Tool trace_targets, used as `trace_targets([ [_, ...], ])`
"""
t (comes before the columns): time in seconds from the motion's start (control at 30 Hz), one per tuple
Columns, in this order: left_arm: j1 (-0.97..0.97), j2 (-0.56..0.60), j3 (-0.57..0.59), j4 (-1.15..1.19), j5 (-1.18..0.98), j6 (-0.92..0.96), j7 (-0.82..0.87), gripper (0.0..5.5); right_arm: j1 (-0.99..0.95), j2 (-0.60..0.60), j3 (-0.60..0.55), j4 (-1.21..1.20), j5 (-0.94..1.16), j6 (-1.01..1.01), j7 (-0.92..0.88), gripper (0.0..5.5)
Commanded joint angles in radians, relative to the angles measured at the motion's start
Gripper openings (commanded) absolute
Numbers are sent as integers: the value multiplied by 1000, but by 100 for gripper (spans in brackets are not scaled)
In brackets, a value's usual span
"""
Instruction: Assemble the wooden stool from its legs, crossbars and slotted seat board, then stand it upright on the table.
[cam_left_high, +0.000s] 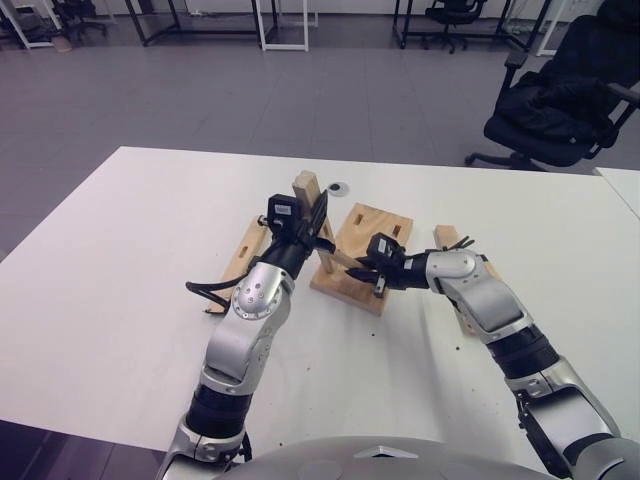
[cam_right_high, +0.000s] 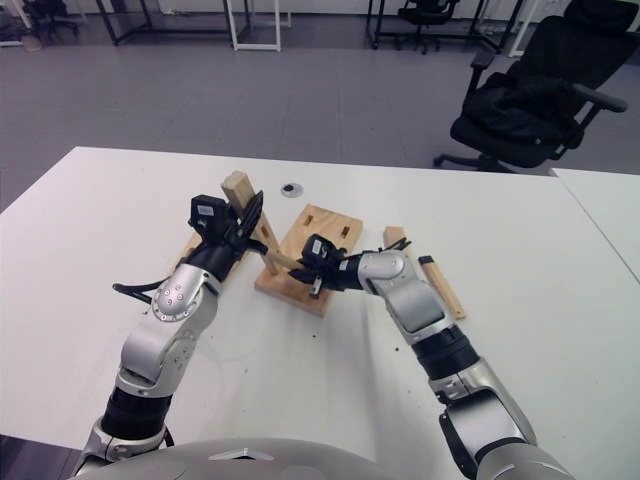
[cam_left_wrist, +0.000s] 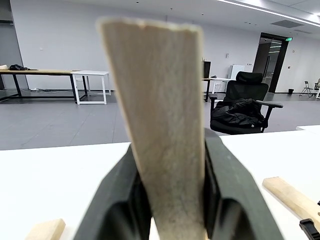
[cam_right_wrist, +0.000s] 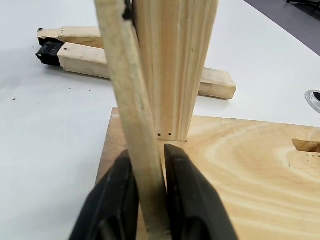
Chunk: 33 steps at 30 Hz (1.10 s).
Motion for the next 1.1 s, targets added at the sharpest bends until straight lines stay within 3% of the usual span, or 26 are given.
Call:
trace_targets([
  [0.03, 51, 26, -15, 51, 65, 95, 1, 102, -29, 17, -25, 32, -29, -28, -57, 61],
  [0.1, 41, 5, 4, 33, 24, 101, -9, 102, -13, 6, -77, -6, -24, -53, -82, 61],
  [0.23, 8, -48, 31, -49, -56, 157, -32, 194, 18, -24, -178, -73, -55, -116, -188, 41],
  [0.4, -14, -44, 64, -195, -127, 249, -62, 276, 30, -2, -180, -121, -127, -187, -303, 41],
  [0.5, -8, -16, 144, -299, -162, 285, -62, 333, 18, -25, -162, -153, -228, -279, -370, 41],
  [0.63, -40, 11, 255, -365, -161, 160, -84, 402, -13, -35, -155, -178, -391, -418, -506, 41],
  [0.83, -280, -83, 299, -293, -289, 192, -30, 406, -154, -33, -131, -118, -615, -600, -687, 41],
  [0.97, -335, -189, 307, -210, -408, 232, 24, 406, -219, 1, -110, -94, -714, -620, -767, 41],
  [1.1, -340, -219, 331, -203, -522, 289, 65, 406, -229, -20, -91, -64, -774, -675, -786, 41],
])
